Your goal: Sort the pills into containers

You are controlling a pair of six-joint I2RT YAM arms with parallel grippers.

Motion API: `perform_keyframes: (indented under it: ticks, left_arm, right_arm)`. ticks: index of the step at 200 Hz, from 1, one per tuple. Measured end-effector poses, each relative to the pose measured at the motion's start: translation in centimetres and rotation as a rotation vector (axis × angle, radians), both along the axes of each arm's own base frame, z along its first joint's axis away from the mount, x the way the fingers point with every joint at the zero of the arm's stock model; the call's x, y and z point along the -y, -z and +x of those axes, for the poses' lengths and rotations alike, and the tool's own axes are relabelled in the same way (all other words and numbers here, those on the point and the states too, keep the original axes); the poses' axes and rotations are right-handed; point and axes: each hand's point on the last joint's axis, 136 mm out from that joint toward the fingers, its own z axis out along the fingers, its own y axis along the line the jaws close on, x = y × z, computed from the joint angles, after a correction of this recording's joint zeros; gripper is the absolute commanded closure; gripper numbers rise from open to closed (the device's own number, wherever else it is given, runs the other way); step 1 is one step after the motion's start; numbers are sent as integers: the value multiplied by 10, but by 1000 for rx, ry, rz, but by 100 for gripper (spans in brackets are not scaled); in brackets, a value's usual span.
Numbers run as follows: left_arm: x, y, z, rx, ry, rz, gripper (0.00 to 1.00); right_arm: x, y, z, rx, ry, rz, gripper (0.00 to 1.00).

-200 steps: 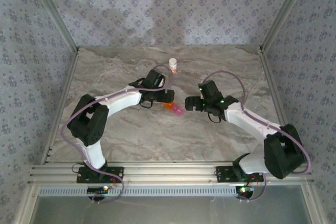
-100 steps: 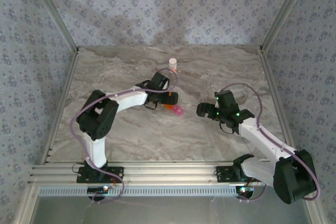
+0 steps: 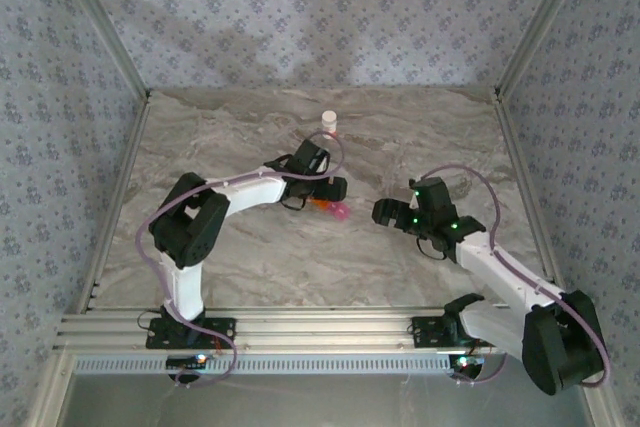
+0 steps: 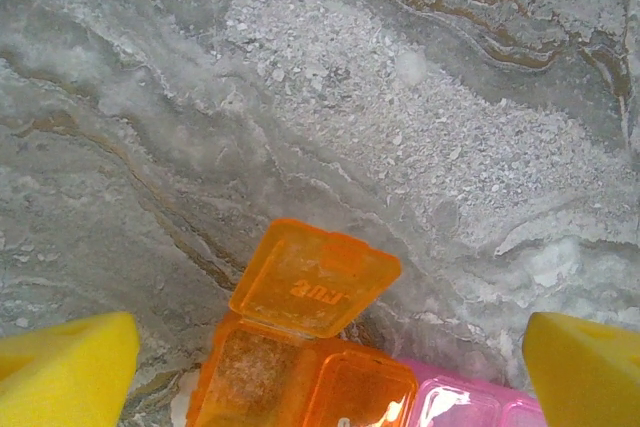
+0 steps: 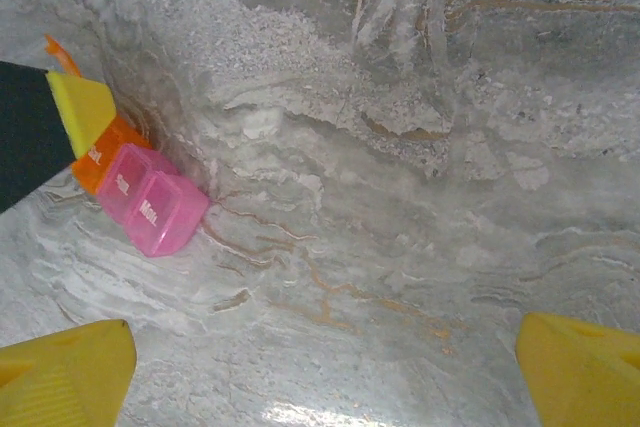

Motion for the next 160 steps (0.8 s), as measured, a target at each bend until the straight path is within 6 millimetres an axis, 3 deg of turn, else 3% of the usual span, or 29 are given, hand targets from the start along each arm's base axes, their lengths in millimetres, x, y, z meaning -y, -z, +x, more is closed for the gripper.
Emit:
perform_keyframes:
  ticks: [63,102,160]
  left_arm:
    - [11,4,-13,-7,23,-4,2]
    - [8,20,-29,-36,25,16,2]
    - [20,8,-53,-30,33,-38,2]
  right_arm:
    - [1,-1,0,-5,9,13,1]
    - [5,2,0,-24,21,11,1]
    - [19,9,6,-73,67,16,0]
